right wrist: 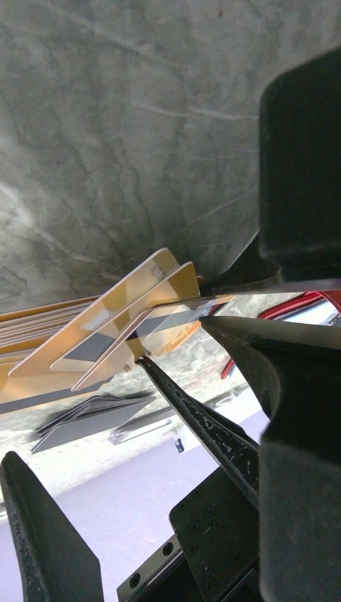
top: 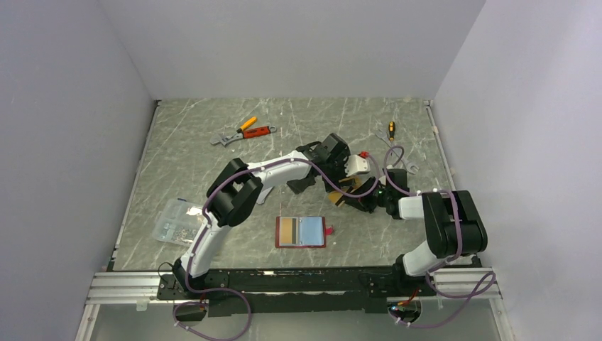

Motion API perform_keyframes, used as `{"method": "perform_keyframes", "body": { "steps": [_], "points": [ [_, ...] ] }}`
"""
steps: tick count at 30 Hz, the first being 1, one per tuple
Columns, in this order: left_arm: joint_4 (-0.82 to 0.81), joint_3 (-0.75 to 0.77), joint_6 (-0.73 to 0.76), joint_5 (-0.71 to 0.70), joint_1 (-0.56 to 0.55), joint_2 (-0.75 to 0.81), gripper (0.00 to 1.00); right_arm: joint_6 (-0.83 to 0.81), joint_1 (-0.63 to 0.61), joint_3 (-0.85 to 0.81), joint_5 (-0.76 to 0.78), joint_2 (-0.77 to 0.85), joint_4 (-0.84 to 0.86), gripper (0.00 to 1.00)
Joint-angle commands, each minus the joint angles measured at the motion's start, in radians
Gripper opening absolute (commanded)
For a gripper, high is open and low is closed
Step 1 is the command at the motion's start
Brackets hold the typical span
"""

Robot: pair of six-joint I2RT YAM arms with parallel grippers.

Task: Put the credit cards into the card holder
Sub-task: Pick up the credit card from the center of the board.

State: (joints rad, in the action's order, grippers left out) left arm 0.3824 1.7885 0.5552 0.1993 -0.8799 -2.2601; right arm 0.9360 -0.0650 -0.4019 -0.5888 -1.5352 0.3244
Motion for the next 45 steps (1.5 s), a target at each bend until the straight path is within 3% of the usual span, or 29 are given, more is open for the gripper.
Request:
{"method": "perform_keyframes", "body": {
  "steps": [1, 9, 18, 25, 30, 36, 40, 45],
  "points": [
    [0.109, 0.020, -0.032, 0.061, 0.012, 0.025, 0.77, 0.028, 0.003, 0.011, -0.012, 0.005, 0.105, 0.17],
    [0.250, 0.124, -0.144, 0.264, 0.099, 0.114, 0.78, -0.003, 0.005, 0.021, -0.018, 0.126, 0.082, 0.01],
    [0.263, 0.056, -0.305, 0.642, 0.206, 0.157, 0.87, 0.016, 0.005, 0.014, -0.078, 0.142, 0.160, 0.00],
    [-0.065, -0.215, -0.623, 0.787, 0.261, 0.239, 0.84, 0.043, 0.007, 0.024, -0.140, 0.190, 0.249, 0.00],
    [-0.132, -0.238, -0.728, 0.841, 0.277, 0.246, 0.79, 0.041, 0.005, 0.015, -0.182, 0.245, 0.251, 0.00],
    [-0.348, -0.309, -0.924, 0.976, 0.297, 0.262, 0.76, 0.044, 0.005, 0.019, -0.236, 0.274, 0.270, 0.00],
    [-0.402, -0.343, -0.935, 0.987, 0.297, 0.273, 0.74, 0.066, 0.005, 0.019, -0.257, 0.286, 0.293, 0.00],
    [-0.342, -0.337, -0.883, 0.958, 0.297, 0.269, 0.73, 0.084, 0.006, 0.015, -0.270, 0.307, 0.303, 0.00]
  ]
}}
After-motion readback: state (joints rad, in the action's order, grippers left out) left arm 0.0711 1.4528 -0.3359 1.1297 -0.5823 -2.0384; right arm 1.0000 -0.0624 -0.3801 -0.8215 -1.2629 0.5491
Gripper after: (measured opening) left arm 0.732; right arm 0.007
